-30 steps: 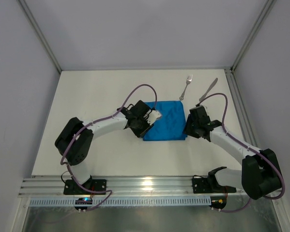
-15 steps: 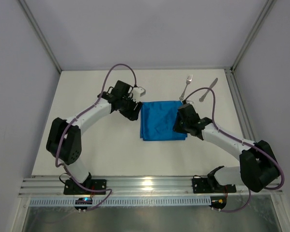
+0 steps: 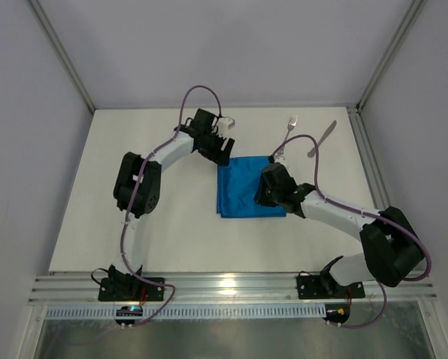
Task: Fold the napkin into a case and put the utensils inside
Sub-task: Move the lower triangle-folded napkin to the center of the board.
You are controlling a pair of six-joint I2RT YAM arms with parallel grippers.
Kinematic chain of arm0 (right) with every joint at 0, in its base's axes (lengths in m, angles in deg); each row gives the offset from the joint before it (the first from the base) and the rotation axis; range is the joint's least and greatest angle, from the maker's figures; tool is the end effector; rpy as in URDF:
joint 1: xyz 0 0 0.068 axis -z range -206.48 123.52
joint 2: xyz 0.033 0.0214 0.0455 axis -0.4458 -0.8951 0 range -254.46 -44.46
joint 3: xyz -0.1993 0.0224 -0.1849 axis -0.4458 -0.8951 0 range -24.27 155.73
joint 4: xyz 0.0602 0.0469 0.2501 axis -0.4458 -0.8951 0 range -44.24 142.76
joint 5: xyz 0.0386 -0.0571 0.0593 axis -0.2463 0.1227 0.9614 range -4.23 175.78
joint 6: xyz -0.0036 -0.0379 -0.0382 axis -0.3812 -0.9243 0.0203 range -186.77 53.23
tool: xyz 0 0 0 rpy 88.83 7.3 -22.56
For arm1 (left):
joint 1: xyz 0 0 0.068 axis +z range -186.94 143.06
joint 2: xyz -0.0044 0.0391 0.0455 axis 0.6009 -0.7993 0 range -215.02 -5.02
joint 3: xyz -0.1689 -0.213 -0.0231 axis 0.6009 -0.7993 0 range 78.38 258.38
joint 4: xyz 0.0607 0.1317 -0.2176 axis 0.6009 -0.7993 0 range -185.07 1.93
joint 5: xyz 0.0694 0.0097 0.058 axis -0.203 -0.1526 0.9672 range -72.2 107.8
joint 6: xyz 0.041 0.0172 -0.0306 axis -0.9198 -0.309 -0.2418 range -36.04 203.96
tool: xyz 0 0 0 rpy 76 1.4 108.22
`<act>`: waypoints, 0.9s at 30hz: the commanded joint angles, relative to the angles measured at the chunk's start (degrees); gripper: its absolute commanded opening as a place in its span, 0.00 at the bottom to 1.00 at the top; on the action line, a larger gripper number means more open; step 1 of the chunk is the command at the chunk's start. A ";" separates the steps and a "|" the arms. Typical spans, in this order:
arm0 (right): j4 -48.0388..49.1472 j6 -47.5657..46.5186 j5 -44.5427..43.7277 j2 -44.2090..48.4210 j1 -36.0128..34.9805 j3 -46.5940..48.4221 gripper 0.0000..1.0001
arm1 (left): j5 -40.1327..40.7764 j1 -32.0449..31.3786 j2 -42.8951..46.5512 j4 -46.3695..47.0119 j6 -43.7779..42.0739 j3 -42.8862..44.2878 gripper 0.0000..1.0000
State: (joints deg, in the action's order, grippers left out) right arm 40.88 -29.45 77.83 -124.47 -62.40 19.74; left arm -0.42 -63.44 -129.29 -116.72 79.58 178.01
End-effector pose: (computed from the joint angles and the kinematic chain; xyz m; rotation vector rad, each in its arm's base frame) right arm 0.2304 0.1609 0.1969 0.0949 2.4384 0.4243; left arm 0.4253 -0.2246 0.1976 0.7995 2.3908 -0.5564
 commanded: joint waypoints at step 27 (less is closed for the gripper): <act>4.50 -2.24 3.11 6.09 -1.43 -4.28 0.24 | -4.36 5.40 -0.28 -1.50 0.42 -5.50 0.00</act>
State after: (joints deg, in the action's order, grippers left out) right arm 43.92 -28.97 79.23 -120.75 -63.56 15.31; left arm -3.17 -60.73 -133.11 -116.35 81.68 176.16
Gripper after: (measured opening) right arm 0.239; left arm 0.005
